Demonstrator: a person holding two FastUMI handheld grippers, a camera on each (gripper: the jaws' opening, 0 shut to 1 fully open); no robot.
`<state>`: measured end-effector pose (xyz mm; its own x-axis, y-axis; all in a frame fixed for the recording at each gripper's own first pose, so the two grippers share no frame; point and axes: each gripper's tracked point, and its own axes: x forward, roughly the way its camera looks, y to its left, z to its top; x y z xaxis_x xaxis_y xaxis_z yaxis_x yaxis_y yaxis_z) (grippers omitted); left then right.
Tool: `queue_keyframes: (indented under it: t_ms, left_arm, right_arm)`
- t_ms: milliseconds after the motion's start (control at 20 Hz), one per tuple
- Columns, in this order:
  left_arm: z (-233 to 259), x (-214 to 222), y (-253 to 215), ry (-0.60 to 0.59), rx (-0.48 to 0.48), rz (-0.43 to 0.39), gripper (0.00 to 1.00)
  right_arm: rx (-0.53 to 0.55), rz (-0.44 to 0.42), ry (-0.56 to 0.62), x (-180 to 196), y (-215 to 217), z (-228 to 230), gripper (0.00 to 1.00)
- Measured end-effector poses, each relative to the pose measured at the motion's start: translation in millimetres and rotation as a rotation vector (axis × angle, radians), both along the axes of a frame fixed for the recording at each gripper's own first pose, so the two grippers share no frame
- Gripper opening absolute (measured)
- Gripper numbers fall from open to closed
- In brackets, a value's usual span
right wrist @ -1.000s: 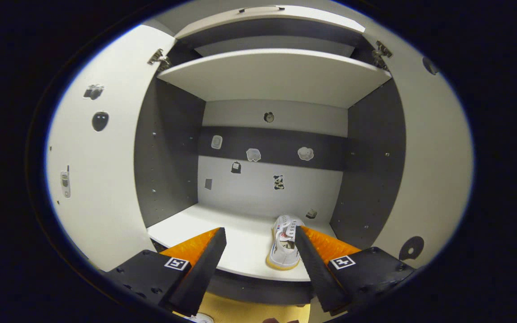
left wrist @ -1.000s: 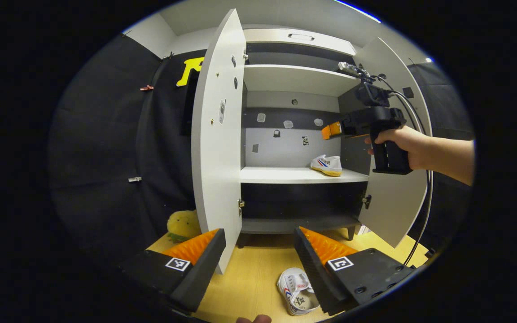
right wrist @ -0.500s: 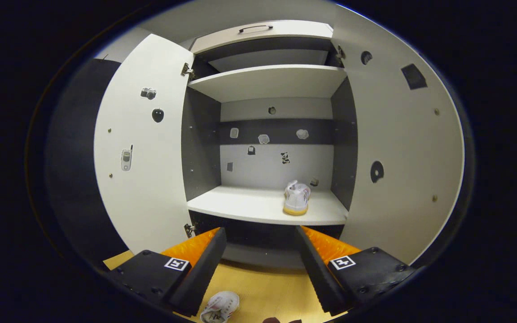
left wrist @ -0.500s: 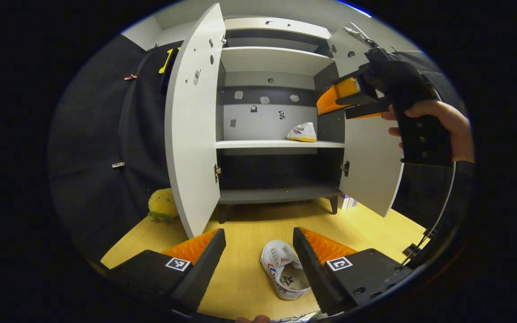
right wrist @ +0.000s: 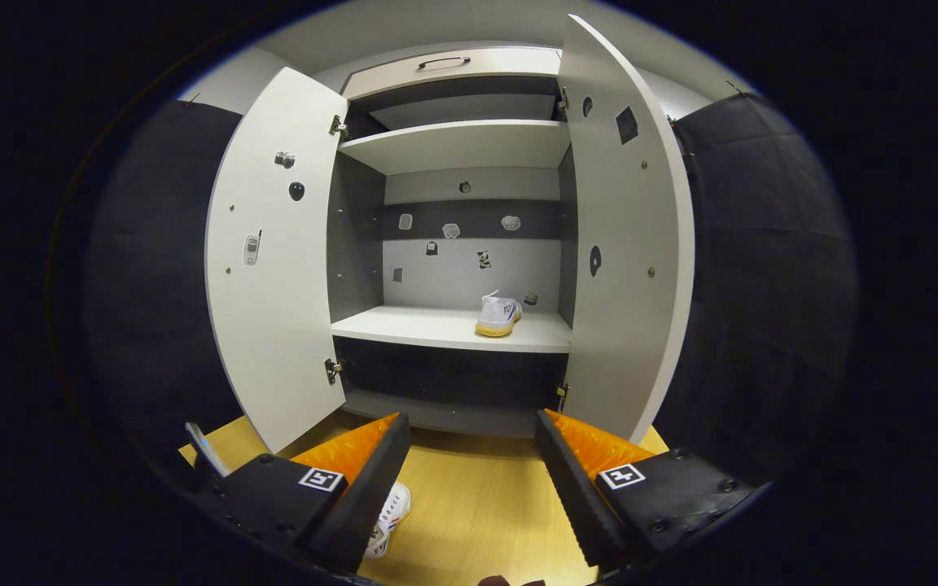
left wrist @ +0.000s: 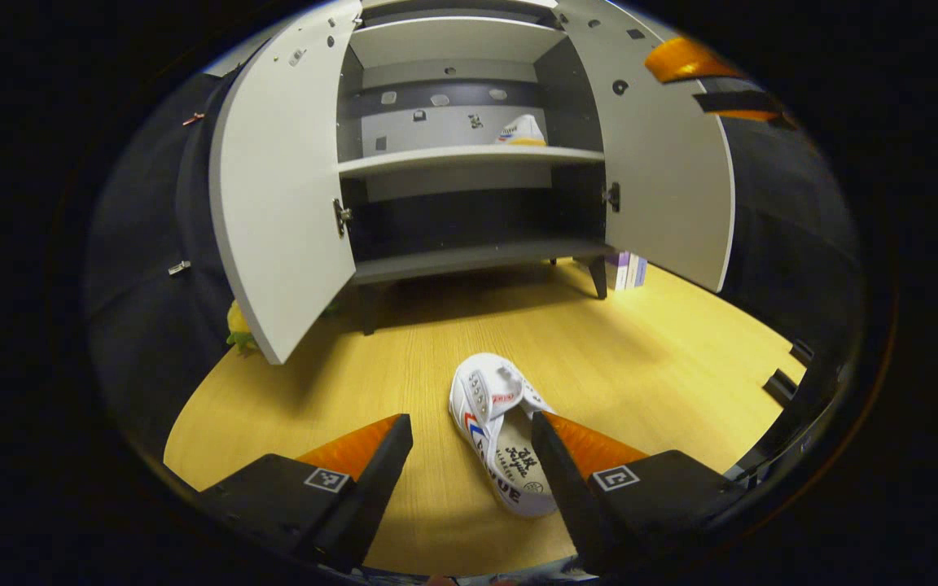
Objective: Grab one shoe with the right hand and put it into the shoe cabinet, grab the other shoe with the left hand and put it into the shoe cabinet; then close the right door with the right hand and the left door with the left hand.
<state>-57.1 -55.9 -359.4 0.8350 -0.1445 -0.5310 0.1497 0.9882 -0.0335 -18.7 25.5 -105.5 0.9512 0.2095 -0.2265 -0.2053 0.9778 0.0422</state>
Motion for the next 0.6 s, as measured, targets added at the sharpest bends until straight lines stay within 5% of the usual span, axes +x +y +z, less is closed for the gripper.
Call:
queue_keyframes:
  t_ms: [400, 600]
  left_arm:
    - [-61, 50, -16, 0.060, 0.039, -0.073, 0.82]
    - [-76, 78, -18, 0.084, 0.045, -0.069, 0.64]
  right_arm:
    - [-0.032, -0.047, 0.029, -6, -27, -4, 0.98]
    - [-0.038, -0.064, 0.051, -1, -37, -11, 0.98]
